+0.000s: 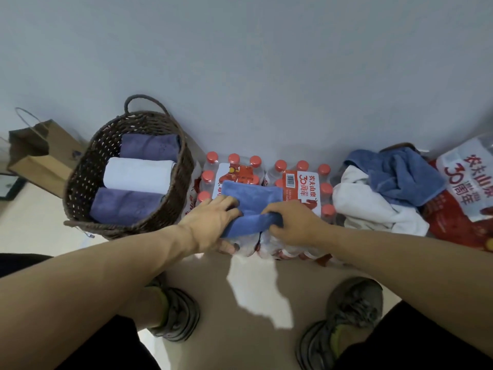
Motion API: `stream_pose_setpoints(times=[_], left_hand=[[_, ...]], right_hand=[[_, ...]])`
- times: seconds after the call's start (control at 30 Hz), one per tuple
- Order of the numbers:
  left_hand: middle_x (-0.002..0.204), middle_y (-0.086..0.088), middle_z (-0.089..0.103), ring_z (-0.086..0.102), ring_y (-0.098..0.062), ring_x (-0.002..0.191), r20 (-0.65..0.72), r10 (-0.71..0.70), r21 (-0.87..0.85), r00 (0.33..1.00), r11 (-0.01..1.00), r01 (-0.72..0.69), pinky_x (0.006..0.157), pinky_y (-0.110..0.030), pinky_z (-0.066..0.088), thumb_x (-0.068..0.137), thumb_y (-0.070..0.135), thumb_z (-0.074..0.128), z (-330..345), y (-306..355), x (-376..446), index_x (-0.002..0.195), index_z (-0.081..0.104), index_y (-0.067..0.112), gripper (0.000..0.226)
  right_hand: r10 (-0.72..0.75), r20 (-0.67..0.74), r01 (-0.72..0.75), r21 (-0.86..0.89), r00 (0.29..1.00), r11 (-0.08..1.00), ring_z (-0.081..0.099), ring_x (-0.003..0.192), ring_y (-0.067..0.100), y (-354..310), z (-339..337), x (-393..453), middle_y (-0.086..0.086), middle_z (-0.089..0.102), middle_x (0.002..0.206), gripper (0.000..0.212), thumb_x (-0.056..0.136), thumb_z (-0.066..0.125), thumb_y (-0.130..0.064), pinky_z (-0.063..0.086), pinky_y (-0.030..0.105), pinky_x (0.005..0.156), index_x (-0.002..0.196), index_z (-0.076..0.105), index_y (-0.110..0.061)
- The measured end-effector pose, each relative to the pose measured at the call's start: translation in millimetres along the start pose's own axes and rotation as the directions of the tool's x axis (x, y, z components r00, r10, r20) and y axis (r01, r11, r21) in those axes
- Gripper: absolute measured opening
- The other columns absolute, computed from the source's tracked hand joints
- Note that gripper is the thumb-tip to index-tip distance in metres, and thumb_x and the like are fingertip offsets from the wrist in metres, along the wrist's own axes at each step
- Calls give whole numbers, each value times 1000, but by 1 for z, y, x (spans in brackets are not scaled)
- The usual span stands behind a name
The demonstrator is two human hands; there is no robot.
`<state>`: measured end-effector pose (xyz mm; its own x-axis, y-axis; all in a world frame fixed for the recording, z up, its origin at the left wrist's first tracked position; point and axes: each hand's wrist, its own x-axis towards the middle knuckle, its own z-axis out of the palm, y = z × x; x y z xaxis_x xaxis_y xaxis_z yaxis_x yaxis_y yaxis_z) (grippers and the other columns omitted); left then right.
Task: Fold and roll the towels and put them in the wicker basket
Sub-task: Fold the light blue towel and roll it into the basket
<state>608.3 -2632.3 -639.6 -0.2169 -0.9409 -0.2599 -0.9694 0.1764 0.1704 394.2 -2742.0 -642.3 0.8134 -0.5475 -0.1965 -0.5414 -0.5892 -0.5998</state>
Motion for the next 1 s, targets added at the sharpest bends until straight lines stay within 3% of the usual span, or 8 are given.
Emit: stream_pose_setpoints(times=[0.1,0.2,0.37,0.47,0.63,0.77,0.9,1.0], left_hand=[[113,1,63,60,-20,104,-76,-126,-255,989,961,103,88,-29,47,77,35,74,-8,-2,5,116,60,22,43],[102,-4,70,65,-22,87,-22,-315,-466,949,843,269,76,-29,52,84,31,68,-19,-6,14,113,61,18,32],[111,-10,63,61,-28,100,135,-496,-577,858,664,475,92,-38,50,94,39,59,-17,-15,23,121,50,11,40],[119,-12,61,58,-28,104,164,-560,-547,812,633,548,94,-38,48,95,45,55,-14,-19,25,126,47,7,50],[122,-11,61,58,-29,109,217,-596,-501,773,612,612,96,-41,49,93,49,56,-10,-20,29,129,47,9,54],[125,-7,60,59,-28,110,265,-609,-502,748,575,646,97,-42,50,91,52,58,-10,-23,28,132,45,14,57],[86,-9,68,64,-22,73,347,-595,-487,725,546,682,62,-29,53,90,55,56,-13,-25,28,103,62,8,49],[72,-6,63,62,-20,63,422,-573,-565,703,440,698,53,-25,50,89,52,61,-16,-25,30,92,60,9,44]], right_hand=[[181,-139,-143,251,974,957,62,78,-4,3,-1,5,-16,68,85,17,81,69,-12,47,9,68,93,72,-24],[327,-219,-213,420,919,882,62,83,5,9,-1,10,-6,69,91,16,83,74,-19,51,18,71,98,69,-20],[407,-19,-327,563,913,759,68,88,4,17,-6,13,-7,71,99,38,80,81,-21,57,21,78,113,63,-19],[489,46,-447,486,871,751,68,81,10,17,-4,16,-5,70,85,7,89,72,-23,56,23,78,94,67,-21],[543,54,-534,289,838,795,57,61,11,11,-2,23,-3,60,66,24,93,64,-27,41,19,55,70,60,-24],[566,36,-555,250,824,793,58,61,9,6,-1,25,-3,61,72,11,94,63,-27,41,18,53,89,65,-17],[579,19,-569,211,815,795,62,72,14,-1,-3,27,1,65,87,20,93,62,-25,51,22,64,109,65,-13],[592,13,-586,168,806,793,66,89,23,-9,-7,29,9,66,100,29,91,61,-26,53,28,72,113,61,-8]])
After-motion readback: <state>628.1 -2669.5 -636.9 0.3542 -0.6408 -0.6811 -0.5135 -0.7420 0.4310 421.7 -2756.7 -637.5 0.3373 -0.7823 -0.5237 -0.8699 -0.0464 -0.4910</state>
